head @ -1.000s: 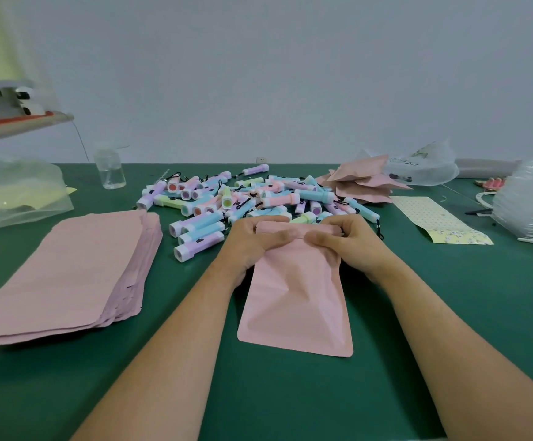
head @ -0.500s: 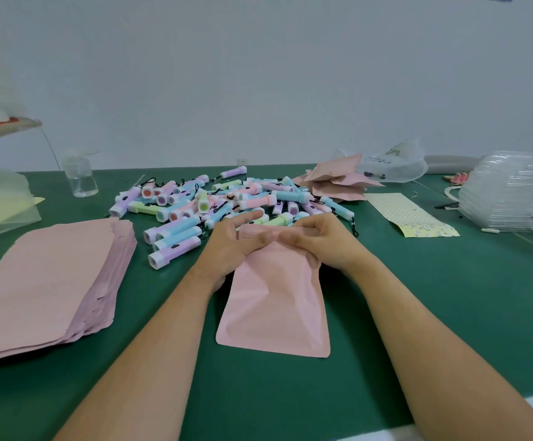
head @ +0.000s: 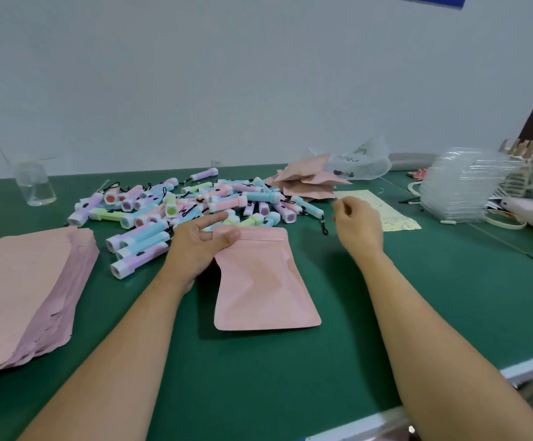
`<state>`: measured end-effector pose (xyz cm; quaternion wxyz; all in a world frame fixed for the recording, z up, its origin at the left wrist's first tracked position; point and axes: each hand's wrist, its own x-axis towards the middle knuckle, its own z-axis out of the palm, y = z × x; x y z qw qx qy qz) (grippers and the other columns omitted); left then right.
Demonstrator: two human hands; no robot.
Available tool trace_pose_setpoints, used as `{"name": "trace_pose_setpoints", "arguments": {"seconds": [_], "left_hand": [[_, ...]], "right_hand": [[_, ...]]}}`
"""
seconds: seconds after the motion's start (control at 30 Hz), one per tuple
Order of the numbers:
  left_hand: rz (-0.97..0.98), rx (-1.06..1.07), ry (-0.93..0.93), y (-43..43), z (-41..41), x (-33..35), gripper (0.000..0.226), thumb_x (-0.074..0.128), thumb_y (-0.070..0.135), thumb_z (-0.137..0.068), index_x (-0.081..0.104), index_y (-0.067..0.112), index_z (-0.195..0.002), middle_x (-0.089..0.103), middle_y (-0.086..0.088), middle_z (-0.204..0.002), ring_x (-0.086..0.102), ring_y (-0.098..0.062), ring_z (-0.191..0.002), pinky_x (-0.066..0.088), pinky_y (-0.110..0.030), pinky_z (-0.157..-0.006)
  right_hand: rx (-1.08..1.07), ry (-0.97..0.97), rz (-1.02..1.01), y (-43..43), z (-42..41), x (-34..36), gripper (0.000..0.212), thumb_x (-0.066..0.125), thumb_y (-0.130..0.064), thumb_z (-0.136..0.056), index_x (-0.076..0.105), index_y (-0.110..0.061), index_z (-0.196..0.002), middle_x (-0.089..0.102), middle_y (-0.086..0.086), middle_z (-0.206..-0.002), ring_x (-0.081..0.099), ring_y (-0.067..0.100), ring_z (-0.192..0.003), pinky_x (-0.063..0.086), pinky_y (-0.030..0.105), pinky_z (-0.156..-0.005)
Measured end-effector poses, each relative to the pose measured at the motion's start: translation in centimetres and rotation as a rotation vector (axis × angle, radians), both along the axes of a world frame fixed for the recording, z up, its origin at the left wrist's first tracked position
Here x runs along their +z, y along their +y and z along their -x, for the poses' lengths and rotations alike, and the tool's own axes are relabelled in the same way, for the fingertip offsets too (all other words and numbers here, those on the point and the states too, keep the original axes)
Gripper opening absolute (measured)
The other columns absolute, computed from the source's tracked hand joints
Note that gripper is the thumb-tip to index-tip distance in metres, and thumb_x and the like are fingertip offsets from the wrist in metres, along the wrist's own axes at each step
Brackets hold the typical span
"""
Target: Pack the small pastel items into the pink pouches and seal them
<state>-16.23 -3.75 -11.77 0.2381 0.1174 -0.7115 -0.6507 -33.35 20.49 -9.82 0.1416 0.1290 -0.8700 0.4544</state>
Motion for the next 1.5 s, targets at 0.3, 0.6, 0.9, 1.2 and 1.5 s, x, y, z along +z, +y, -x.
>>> {"name": "trace_pose_setpoints", "arguments": {"seconds": [0.3, 0.6, 0.9, 1.2, 1.5], "left_hand": [[0.040, 0.009, -0.036, -0.2, 0.1, -0.1, 0.038, 0.088, 0.023, -0.084, 0.076, 0.025, -0.119, 0.082, -0.005, -0.090, 0.080, -0.021, -0.084, 0.062, -0.037, -0.082], [0.081, -0.014, -0.071, 0.2, -0.2, 0.0, 0.035, 0.089, 0.025, -0.083, 0.076, 0.029, -0.115, 0.082, -0.002, -0.092, 0.080, -0.018, -0.084, 0.062, -0.034, -0.079], [0.105, -0.003, -0.089, 0.4, -0.3, 0.0, 0.036, 0.090, 0.025, -0.082, 0.077, 0.030, -0.115, 0.081, -0.002, -0.103, 0.080, -0.017, -0.086, 0.064, -0.036, -0.080], [0.112, -0.009, -0.090, 0.4, -0.5, 0.0, 0.042, 0.090, 0.027, -0.082, 0.075, 0.028, -0.120, 0.082, 0.000, -0.094, 0.080, -0.017, -0.084, 0.062, -0.037, -0.082], [0.127, -0.003, -0.084, 0.2, -0.1, -0.3, 0.038, 0.091, 0.030, -0.081, 0.077, 0.032, -0.116, 0.081, 0.002, -0.103, 0.080, -0.014, -0.086, 0.062, -0.036, -0.083]], "right_hand": [[-0.462, -0.090, -0.221, 7.3, 4.3, -1.0, 0.019, 0.059, -0.019, -0.100, 0.074, -0.019, -0.112, 0.070, 0.017, -0.115, 0.060, 0.036, -0.092, 0.045, 0.037, -0.074], [-0.462, -0.177, -0.341, 7.0, 4.8, -1.3, 0.036, 0.071, -0.038, -0.096, 0.069, -0.010, -0.119, 0.067, 0.019, -0.117, 0.065, 0.041, -0.107, 0.053, 0.042, -0.080], [-0.484, -0.162, -0.474, 6.6, 5.0, -1.3, 0.029, 0.067, -0.035, -0.098, 0.070, -0.016, -0.120, 0.069, 0.016, -0.116, 0.066, 0.039, -0.105, 0.045, 0.036, -0.073], [-0.461, -0.222, -0.461, 7.1, 5.8, -1.3, 0.032, 0.066, -0.032, -0.098, 0.067, -0.012, -0.123, 0.068, 0.018, -0.118, 0.065, 0.040, -0.107, 0.045, 0.037, -0.075], [-0.475, -0.172, -0.302, 6.9, 6.2, -1.6, 0.032, 0.050, -0.032, -0.106, 0.065, -0.009, -0.124, 0.066, 0.019, -0.120, 0.063, 0.041, -0.108, 0.044, 0.041, -0.079]]}}
